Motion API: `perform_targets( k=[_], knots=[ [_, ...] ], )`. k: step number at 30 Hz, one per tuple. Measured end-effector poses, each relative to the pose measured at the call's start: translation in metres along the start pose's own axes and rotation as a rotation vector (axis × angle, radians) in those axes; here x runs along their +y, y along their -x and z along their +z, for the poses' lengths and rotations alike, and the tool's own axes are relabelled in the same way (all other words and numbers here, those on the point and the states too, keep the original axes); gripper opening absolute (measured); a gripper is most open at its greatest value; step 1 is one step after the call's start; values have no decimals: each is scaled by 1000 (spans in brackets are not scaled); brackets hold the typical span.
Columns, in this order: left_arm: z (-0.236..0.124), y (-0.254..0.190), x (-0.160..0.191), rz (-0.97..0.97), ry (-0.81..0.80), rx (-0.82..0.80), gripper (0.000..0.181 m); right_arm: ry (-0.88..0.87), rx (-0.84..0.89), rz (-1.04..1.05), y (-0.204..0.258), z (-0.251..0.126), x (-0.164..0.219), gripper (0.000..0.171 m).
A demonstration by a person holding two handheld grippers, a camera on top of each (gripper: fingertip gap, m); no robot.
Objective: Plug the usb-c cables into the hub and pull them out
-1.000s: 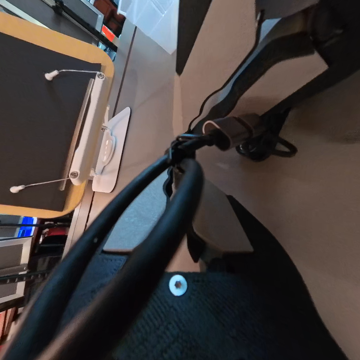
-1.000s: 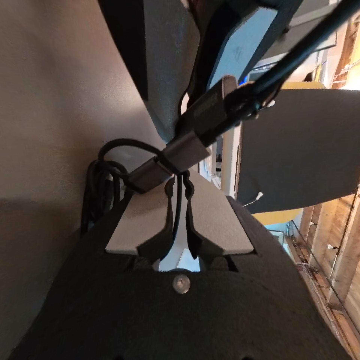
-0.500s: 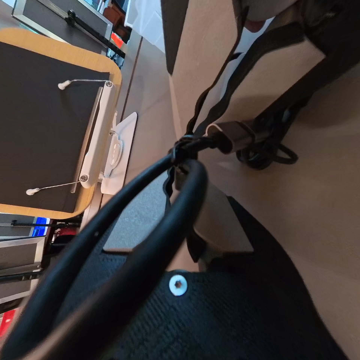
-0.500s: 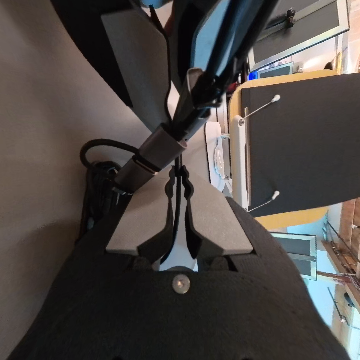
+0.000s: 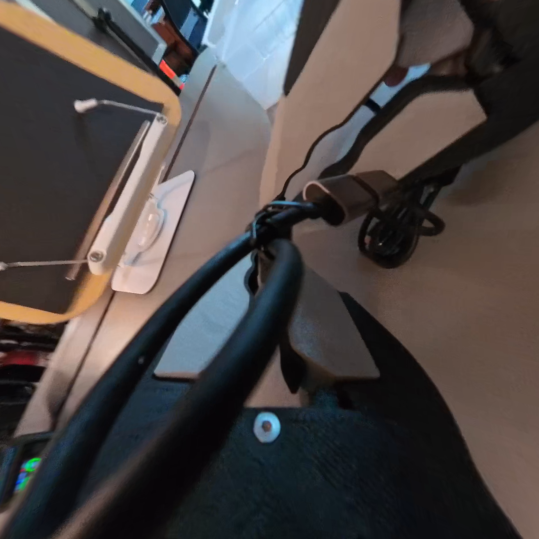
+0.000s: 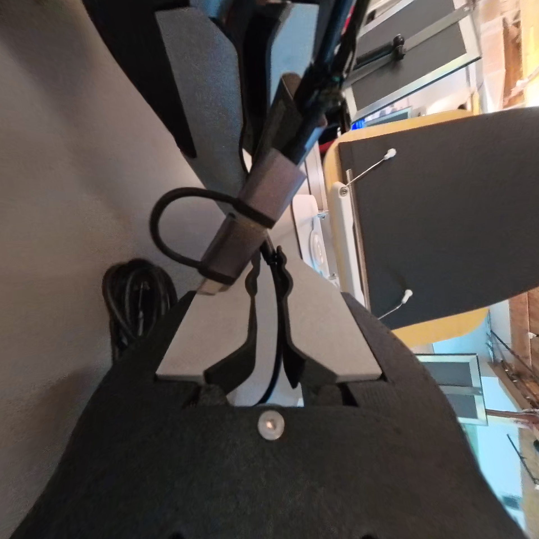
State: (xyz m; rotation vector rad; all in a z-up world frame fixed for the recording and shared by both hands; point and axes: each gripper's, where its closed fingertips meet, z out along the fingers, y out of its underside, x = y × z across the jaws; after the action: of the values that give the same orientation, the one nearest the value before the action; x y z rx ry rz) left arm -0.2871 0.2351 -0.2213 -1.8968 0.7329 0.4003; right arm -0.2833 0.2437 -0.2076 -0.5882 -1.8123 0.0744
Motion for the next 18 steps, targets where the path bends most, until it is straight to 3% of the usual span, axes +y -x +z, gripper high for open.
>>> perform_targets(
  k=[1,4,8,10,14,18],
  knots=[
    [1,5,0,-45,-17,0,6,-20,12,20,-5,3,-1,8],
    [-3,12,-5,-223,-105,50,3,-112,-32,208,-20,-1,-4,13],
    [-10,21,5,-317,-136,53,0,-245,-102,538,-49,-16,13,17],
    [-10,22,5,-363,-157,70,9,-328,-140,679,-61,-24,18,18],
    [-9,20,-2,-359,-187,75,10,-508,-231,863,-74,-38,8,30],
    [-9,13,-14,-256,-221,55,7,-573,-478,876,-44,-44,-14,33]
  ],
)
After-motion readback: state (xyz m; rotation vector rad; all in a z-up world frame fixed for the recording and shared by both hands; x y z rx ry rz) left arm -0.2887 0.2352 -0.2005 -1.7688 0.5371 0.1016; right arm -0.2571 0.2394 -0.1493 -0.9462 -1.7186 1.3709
